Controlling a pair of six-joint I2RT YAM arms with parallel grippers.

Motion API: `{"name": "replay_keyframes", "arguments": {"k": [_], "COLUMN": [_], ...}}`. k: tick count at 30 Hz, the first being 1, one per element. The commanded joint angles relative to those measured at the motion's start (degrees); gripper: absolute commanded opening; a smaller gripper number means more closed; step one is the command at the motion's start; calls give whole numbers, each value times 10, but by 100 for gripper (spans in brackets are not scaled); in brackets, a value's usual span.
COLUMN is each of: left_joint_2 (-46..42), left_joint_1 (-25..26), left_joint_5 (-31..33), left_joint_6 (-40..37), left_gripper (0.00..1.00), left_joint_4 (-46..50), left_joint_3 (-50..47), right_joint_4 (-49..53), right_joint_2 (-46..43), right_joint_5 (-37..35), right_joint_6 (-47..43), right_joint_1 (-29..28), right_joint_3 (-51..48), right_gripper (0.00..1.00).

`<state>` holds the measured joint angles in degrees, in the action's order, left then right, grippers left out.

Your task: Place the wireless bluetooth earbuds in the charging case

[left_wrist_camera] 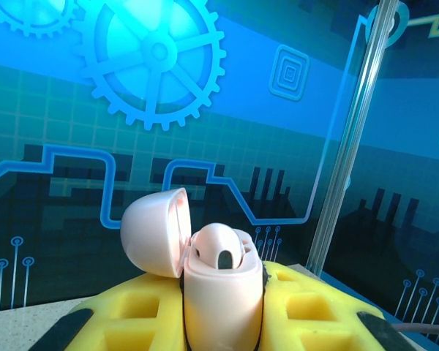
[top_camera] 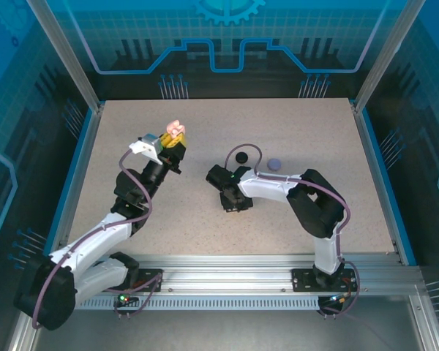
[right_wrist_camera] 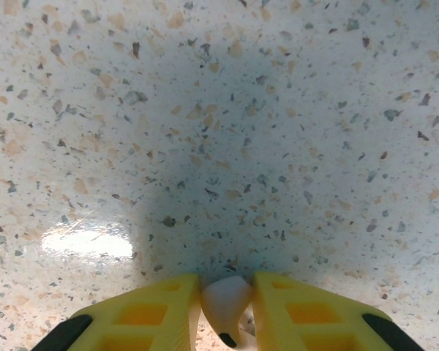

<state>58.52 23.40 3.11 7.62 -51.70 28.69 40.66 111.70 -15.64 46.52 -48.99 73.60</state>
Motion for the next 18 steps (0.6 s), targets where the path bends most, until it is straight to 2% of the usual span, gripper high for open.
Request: {"name": "replay_keyframes", "arguments": {"k": [1, 7, 18], "left_joint_2": [3, 3, -9], "left_joint_1": [-2, 0, 3], "left_joint_5": [-12, -18, -50], "left_joint_6": [9, 6, 5], "left_gripper": [0, 0, 0], "left_joint_4": [-25, -24, -7], "left_joint_3": [12, 12, 9], "right_joint_4": [-3, -12, -17], "right_joint_2": [21, 12, -87], "right_joint_5": [-14, -9, -10], "right_joint_6": [1, -6, -10], "right_joint_1": [21, 26, 34], "right_joint_3": [-25, -35, -49], "right_gripper": [25, 16, 13]}}
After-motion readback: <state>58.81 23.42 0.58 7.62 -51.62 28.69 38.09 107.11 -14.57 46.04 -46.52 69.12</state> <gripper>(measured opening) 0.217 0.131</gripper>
